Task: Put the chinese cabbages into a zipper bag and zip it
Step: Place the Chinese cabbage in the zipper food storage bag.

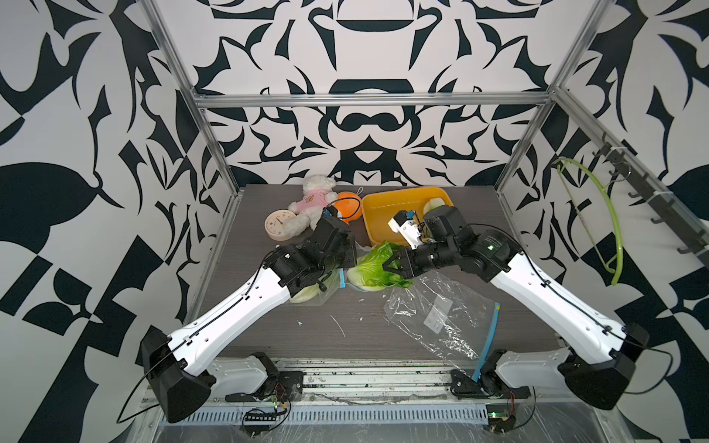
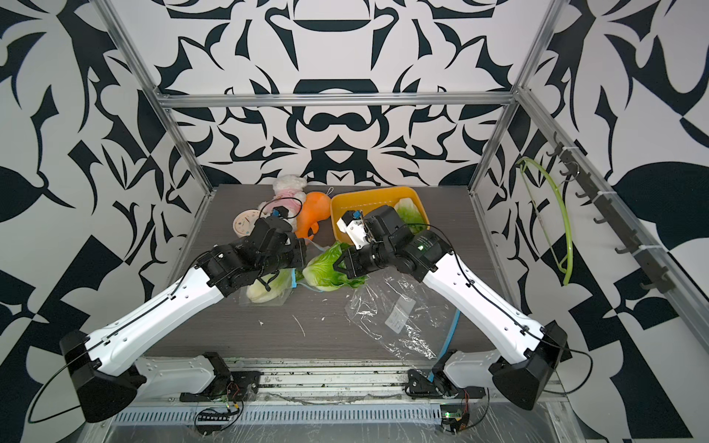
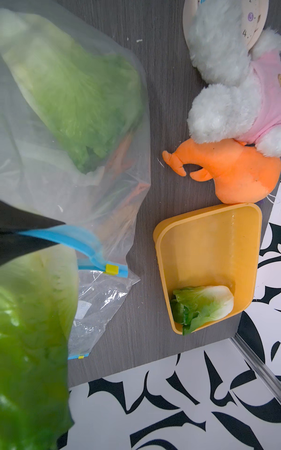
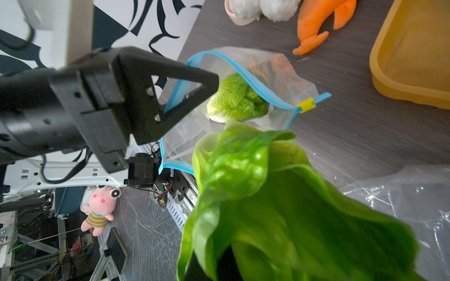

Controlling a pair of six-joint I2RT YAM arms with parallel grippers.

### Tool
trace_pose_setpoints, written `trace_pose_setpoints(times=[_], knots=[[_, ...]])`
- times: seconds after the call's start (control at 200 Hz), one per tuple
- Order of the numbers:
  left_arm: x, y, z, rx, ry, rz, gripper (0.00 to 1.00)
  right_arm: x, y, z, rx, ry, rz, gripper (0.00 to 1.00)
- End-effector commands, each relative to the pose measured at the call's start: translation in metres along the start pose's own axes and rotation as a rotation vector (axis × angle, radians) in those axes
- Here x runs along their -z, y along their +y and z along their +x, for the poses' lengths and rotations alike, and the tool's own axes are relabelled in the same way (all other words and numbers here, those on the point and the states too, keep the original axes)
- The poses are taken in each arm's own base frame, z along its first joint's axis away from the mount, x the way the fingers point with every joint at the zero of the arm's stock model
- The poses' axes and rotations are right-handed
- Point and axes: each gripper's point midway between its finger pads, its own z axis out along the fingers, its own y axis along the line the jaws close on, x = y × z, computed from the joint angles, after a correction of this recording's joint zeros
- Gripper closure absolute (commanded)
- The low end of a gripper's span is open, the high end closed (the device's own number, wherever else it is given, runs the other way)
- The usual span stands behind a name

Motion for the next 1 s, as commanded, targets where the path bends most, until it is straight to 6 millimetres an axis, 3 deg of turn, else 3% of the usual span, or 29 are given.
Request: trace_pose_setpoints(times=[0.0,0.14,0.38,0.525,0.62,0.73,0.835,0.995], knots=[[0.014,-0.019,-0.013,-0.009,-0.034,0.094,1.0,0.021,0.036,-0.042,0.062,-0.184,-0.114,1.0],[0.019,-0.02,-0.015,0.008,-0.043,0.101,1.0,0.016,0.047,-0.051,0.047,-0.217,-0.193,1.0],[0.024,-0.014,-0.021,0.028,-0.081,0.08,1.0,-0.007,0.034,-0.012,0.079,-0.072,-0.193,1.0],[0.026,-0.016,-0.023,0.028,-0.086,0.086,1.0,-0.011,0.023,0.006,0.102,0.004,-0.145,1.0],[0.026,-0.02,-0.022,0.02,-0.077,0.106,1.0,-0.009,0.032,0.002,0.121,-0.002,-0.184,1.0],[0.028,-0.027,-0.021,0.03,-0.07,0.149,1.0,-0.005,0.056,-0.023,0.096,-0.106,-0.301,1.0],[0.032,-0.034,-0.022,0.042,-0.072,0.197,1.0,-0.009,0.061,-0.04,0.033,-0.163,-0.346,1.0],[0.037,-0.029,-0.024,0.034,-0.09,0.178,1.0,-0.024,0.067,-0.009,0.096,-0.013,-0.363,1.0]])
